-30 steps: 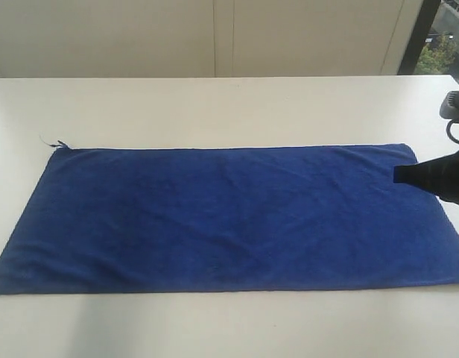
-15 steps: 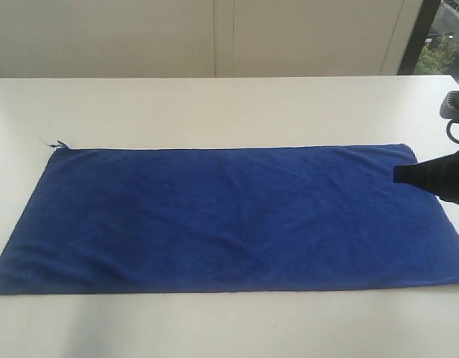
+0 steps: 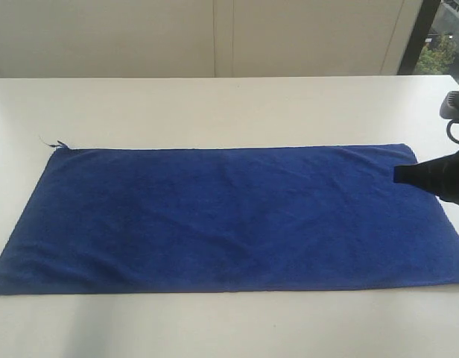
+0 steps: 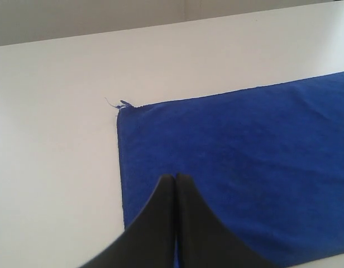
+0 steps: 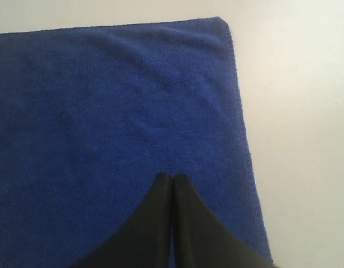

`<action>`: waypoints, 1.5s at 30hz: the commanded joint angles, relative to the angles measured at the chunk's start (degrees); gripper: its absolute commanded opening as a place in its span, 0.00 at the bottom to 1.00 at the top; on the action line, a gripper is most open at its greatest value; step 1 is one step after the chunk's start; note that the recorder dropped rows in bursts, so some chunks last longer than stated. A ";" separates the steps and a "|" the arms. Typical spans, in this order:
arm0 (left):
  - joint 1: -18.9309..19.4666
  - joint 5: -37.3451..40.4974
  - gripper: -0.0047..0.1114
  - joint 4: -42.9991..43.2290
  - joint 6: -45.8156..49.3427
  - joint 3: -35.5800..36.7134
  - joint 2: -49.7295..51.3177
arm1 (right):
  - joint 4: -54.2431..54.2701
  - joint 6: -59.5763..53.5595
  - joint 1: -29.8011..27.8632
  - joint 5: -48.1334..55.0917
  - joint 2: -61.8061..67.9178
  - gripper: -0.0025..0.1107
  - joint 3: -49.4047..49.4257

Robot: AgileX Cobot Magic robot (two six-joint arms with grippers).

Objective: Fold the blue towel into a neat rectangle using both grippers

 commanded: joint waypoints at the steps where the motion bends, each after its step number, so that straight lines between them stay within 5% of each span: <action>1: -0.01 0.08 0.04 -0.62 0.19 0.36 -0.39 | -0.39 -0.62 -0.04 0.58 -0.40 0.02 0.35; 23: -0.01 0.10 0.04 -0.62 0.30 0.36 -0.39 | -0.55 -0.98 -0.04 7.42 0.13 0.02 -3.94; 45: -0.01 0.10 0.04 -0.62 0.30 0.36 -0.39 | 2.70 -5.84 -4.65 18.92 17.63 0.02 -15.82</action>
